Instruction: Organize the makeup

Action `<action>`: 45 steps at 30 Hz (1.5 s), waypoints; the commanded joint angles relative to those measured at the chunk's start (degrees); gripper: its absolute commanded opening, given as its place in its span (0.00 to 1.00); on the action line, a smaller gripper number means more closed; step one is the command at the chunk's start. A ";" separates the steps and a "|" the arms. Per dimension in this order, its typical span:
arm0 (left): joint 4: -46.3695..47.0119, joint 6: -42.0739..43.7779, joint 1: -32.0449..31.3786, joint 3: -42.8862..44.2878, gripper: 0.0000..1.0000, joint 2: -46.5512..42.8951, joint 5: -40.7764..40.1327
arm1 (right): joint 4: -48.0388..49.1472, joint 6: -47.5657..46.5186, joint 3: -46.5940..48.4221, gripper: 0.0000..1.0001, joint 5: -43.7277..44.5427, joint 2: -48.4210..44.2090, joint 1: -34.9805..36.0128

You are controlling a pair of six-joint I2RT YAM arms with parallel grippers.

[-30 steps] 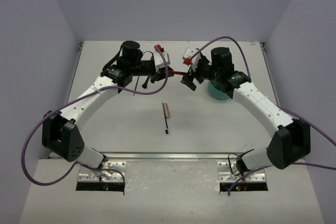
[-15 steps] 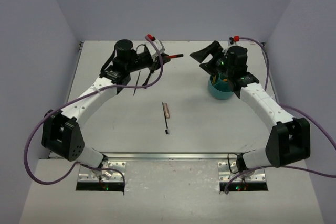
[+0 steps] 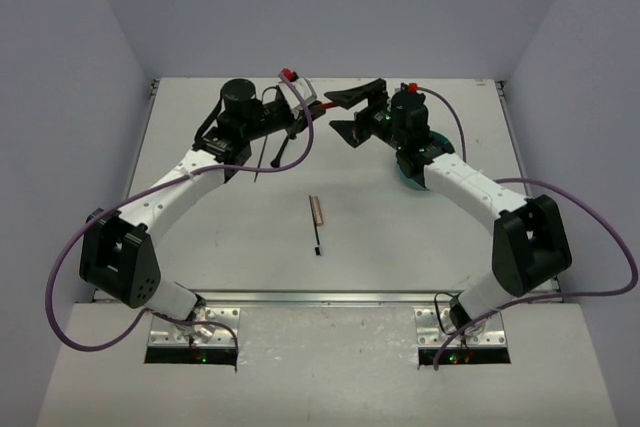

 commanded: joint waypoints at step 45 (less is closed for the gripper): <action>-9.39 5.31 -0.82 -8.19 1.00 -6.98 -9.87 | -0.83 -105.11 -15.34 0.00 -3.13 -14.64 -15.38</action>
